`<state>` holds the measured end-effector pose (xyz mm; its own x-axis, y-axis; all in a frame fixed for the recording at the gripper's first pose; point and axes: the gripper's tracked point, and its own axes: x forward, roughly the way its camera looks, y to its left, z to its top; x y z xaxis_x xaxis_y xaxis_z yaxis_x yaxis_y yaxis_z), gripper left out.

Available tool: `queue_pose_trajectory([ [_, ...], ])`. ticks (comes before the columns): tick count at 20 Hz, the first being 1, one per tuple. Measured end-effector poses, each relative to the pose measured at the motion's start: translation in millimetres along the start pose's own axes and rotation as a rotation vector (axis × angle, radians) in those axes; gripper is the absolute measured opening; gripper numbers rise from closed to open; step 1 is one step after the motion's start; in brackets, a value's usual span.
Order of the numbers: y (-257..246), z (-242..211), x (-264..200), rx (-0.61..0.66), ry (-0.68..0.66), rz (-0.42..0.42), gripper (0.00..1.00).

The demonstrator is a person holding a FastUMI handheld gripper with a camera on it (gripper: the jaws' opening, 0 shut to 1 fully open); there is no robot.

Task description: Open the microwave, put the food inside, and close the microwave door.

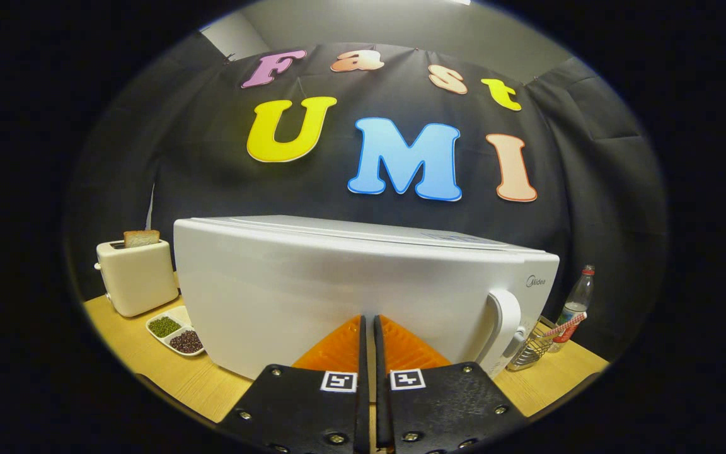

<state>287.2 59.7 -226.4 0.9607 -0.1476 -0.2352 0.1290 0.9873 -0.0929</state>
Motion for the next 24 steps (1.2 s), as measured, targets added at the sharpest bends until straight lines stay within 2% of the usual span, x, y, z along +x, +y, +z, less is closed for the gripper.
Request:
queue_pose_trajectory([
  [6,-1.3,-0.9,7.2,-0.008,0.017,0.038,0.06],
  [7,0.3,0.9,4.1,0.028,0.007,0.048,0.06],
  [8,1.5,0.5,6.3,0.043,0.014,0.054,0.13],
  [13,-3.8,6.1,-7.3,0.049,0.027,0.081,0.13],
  [15,-7.1,16.5,-22.3,0.056,0.009,0.094,0.3],
  [16,-15.8,20.5,-32.2,0.053,0.007,0.061,0.44],
  [17,-23.4,27.1,-44.2,0.047,0.002,0.031,0.53],
  [18,-26.8,33.4,-57.0,0.046,0.003,0.017,0.58],
  [24,-29.2,58.5,-135.0,0.065,0.027,0.054,0.58],
])
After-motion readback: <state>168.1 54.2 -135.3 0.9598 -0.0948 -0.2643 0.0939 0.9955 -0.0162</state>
